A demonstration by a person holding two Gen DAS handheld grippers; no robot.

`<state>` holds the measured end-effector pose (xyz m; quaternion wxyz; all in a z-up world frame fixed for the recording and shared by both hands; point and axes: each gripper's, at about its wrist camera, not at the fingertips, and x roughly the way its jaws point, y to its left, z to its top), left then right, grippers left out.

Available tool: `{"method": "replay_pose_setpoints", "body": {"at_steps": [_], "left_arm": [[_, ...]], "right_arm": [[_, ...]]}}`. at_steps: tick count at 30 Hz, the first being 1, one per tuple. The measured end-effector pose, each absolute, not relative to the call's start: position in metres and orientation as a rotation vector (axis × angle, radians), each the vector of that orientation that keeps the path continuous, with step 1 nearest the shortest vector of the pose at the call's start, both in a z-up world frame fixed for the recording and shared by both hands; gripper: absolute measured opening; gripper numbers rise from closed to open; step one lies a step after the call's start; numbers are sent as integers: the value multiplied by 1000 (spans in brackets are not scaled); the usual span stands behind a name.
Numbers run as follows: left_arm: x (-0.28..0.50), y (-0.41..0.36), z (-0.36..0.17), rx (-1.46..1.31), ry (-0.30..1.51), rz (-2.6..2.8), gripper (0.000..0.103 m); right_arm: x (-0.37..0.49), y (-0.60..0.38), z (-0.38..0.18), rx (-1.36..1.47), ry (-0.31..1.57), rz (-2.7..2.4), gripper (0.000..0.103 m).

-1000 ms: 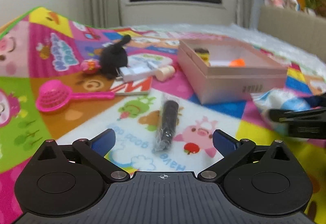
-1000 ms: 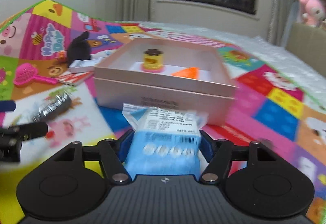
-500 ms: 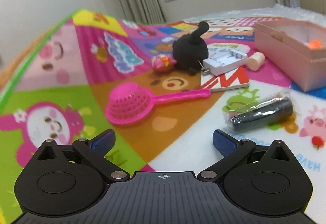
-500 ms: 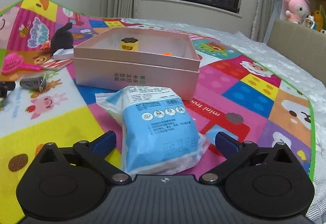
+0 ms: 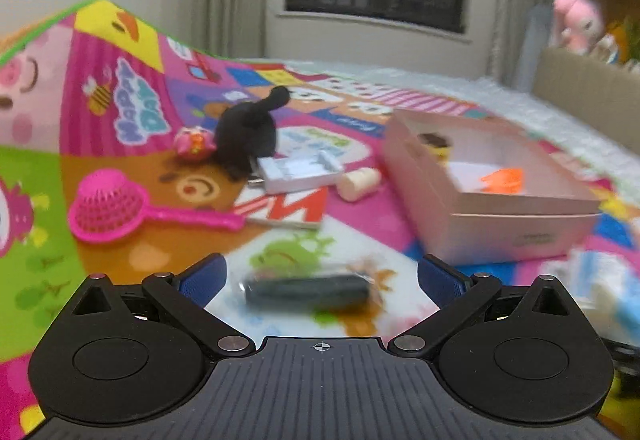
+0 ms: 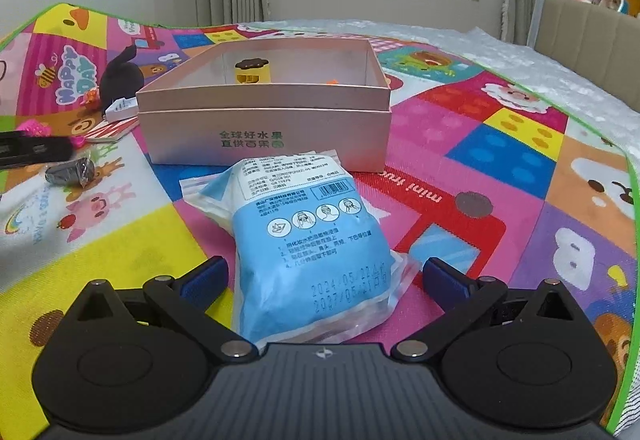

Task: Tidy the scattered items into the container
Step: 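Open the right gripper and release the wet-wipe pack, then grasp the black tube in clear bag with left gripper while right gripper regrasps the wet-wipe pack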

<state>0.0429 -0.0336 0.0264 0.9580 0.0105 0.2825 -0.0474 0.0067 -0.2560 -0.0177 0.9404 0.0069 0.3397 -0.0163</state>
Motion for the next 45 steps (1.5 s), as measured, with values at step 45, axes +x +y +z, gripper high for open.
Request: {"method": "replay_pose_setpoints", "body": {"at_steps": [45], "left_arm": [[-51,-68,-1,56,535,-339,103]], "right_arm": [[-18,-246,34,32,502,146,103]]}}
